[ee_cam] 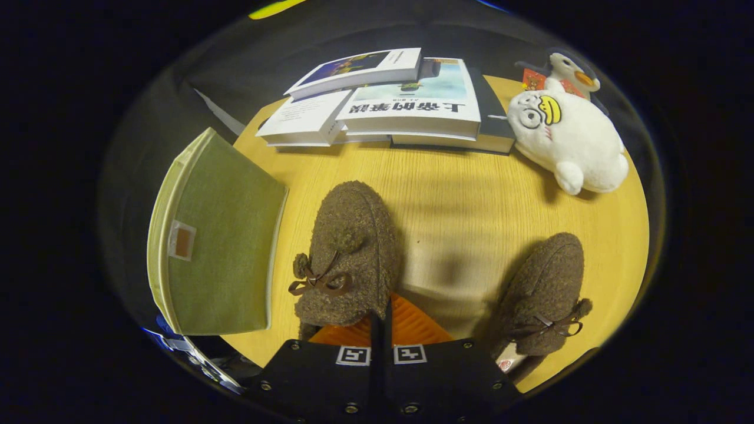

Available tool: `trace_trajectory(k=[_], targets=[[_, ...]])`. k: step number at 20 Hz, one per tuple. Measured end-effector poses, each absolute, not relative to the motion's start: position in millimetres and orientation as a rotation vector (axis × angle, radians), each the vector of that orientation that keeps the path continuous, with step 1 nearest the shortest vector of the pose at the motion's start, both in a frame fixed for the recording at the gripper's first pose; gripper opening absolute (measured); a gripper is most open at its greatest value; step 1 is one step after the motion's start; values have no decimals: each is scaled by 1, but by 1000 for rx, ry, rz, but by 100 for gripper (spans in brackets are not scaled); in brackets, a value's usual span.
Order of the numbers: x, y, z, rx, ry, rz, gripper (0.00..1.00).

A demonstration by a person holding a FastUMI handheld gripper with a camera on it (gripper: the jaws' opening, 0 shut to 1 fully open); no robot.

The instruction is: Open the storage box then place both shoes into the box .Put the left shoe in first, then the right shoe, with the right side of both shoes facing outward in a uniform manner.

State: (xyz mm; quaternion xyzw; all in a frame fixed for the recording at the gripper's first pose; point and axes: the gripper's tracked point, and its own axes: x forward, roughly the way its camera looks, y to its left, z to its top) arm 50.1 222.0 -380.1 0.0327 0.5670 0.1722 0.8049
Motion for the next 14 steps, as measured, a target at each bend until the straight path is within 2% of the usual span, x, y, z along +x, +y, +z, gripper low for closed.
trace_trajectory(k=[7,14], targets=[[50,231,-296,139,1130,344,0],[40,284,-231,207,1106,420,0]])
